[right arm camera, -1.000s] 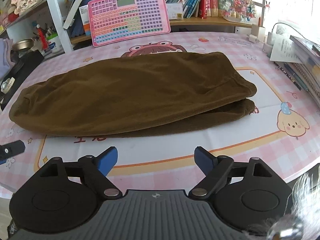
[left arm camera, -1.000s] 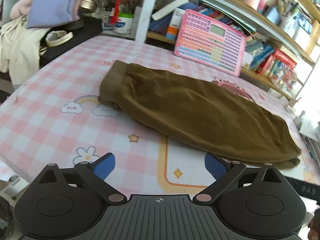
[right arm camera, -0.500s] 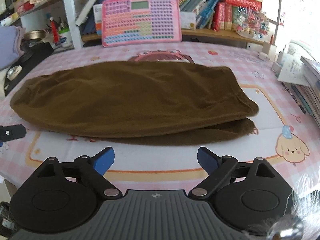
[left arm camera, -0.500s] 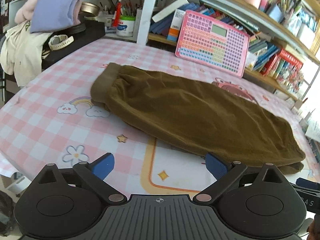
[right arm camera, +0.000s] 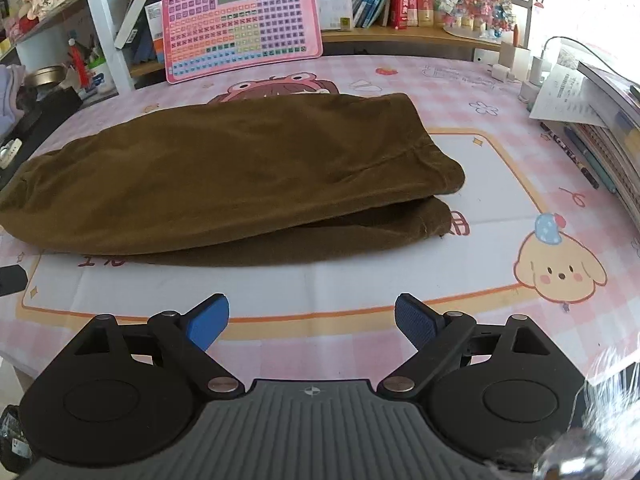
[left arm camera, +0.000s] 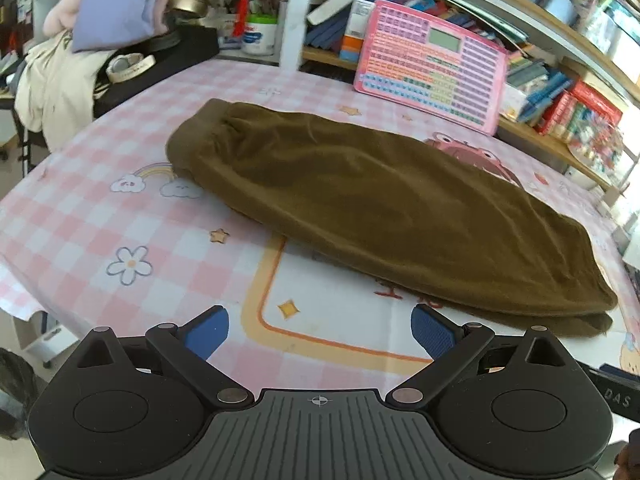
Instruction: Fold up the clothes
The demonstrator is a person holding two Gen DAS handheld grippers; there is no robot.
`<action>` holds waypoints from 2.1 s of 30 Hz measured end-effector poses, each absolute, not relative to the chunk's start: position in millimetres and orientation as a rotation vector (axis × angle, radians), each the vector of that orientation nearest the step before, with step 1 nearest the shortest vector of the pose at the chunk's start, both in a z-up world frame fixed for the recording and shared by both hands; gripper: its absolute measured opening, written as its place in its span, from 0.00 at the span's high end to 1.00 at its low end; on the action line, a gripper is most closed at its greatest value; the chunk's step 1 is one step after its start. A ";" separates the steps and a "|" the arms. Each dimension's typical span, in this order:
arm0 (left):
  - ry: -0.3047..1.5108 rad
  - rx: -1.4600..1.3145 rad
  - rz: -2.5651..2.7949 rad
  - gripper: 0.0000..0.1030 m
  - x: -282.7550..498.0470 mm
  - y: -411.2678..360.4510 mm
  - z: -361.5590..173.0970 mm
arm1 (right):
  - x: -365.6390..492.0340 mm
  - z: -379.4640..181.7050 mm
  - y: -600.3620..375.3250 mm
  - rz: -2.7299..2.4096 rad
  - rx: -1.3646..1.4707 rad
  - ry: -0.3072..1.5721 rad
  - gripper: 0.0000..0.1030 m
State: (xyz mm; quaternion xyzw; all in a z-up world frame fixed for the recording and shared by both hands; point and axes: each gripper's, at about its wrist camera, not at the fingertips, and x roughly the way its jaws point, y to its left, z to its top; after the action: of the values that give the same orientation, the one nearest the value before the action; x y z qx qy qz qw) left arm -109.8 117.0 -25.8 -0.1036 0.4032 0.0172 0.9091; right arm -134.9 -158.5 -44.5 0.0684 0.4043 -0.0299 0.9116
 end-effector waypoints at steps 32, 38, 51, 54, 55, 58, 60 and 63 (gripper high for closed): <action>0.817 -1.069 0.054 0.11 0.9 273.4 -70.7 | -16.7 -33.2 0.6 0.082 -0.158 0.724 0.11; 0.790 -1.156 0.042 0.19 13.7 281.0 -78.7 | -3.7 -49.8 35.1 0.118 -0.277 0.748 0.11; 0.801 -1.123 0.025 0.33 23.1 283.6 -80.9 | 75.2 -32.0 42.4 0.034 -0.223 0.686 0.13; 0.801 -1.121 0.016 0.32 22.6 284.3 -81.5 | 99.1 -51.4 47.1 0.069 -0.226 0.748 0.13; 0.801 -1.120 0.014 0.32 22.4 284.3 -81.7 | 101.8 -58.2 46.3 0.077 -0.218 0.761 0.13; 0.796 -1.125 0.008 0.31 21.7 284.9 -82.7 | 90.0 -58.8 41.8 0.073 -0.205 0.734 0.12; 0.792 -1.140 0.005 0.31 21.0 286.2 -84.1 | 73.3 -50.7 39.1 0.065 -0.202 0.719 0.12; 0.787 -1.159 0.006 0.31 20.3 287.3 -85.6 | 40.1 -40.4 34.1 0.104 -0.196 0.746 0.12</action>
State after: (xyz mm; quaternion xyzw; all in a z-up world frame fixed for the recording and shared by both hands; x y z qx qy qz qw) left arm 20.3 287.3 -85.6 -0.5331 0.3622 0.0030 0.7646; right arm 40.1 34.1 -40.4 -0.0956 0.3635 0.0506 0.9253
